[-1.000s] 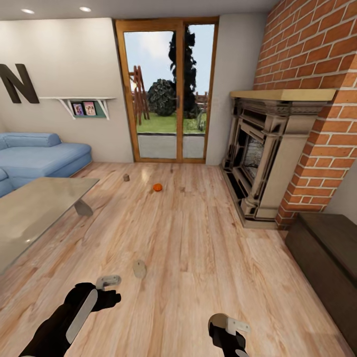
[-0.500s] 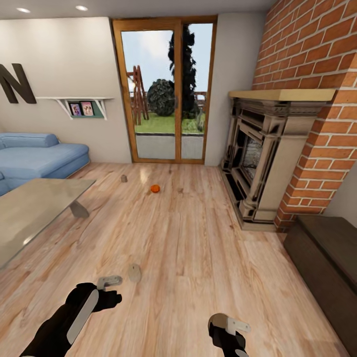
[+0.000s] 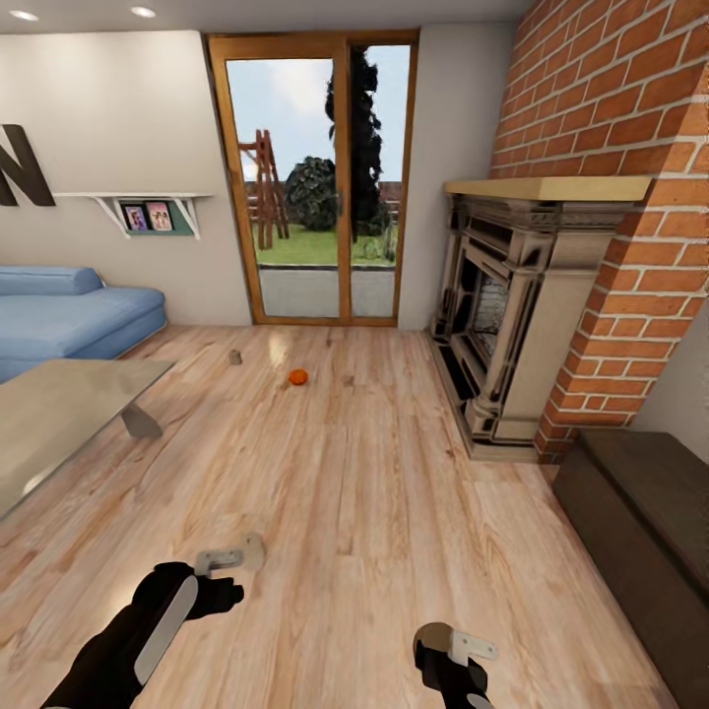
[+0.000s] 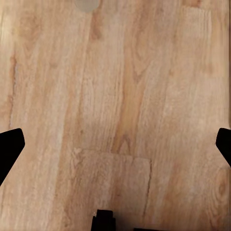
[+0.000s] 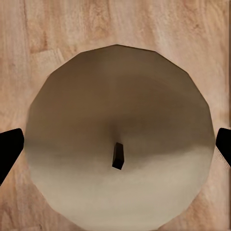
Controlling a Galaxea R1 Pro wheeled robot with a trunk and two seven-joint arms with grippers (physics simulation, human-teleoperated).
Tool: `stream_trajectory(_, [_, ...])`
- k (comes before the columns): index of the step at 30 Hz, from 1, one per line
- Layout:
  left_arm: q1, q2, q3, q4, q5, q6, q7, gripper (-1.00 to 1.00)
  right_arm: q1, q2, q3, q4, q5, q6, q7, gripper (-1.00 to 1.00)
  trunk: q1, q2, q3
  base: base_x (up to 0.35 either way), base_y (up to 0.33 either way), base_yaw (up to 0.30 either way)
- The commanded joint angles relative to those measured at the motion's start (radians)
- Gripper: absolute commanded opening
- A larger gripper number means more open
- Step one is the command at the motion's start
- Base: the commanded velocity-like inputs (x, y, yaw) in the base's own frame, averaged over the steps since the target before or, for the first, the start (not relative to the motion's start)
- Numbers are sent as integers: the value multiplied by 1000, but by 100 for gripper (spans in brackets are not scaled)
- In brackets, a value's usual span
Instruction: Place each of the two pumpkins and all three candles from the living room inside a cabinet in the living room (use any cabinet), then make sure every cabinet is closed, and position the cauldron so it is next to a table in the living room.
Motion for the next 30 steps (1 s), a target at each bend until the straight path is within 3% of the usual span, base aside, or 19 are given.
stream_trajectory(1, [-1,1,-5,-1,10,2,10,100,-1,0,9,0,-7,-4,-5,-100,0,-1,-1,55,-173,-11])
stream_trajectory(16, [-1,1,-15,0,10,-16,10,100,-1,0,9,0,-7,-4,-5,-100,0,-1,-1,52,-137,-1])
stream_trajectory(30, [-1,1,-15,0,10,-17,10,100,-1,0,9,0,-6,-4,-5,-100,0,-1,-1,130,30,0])
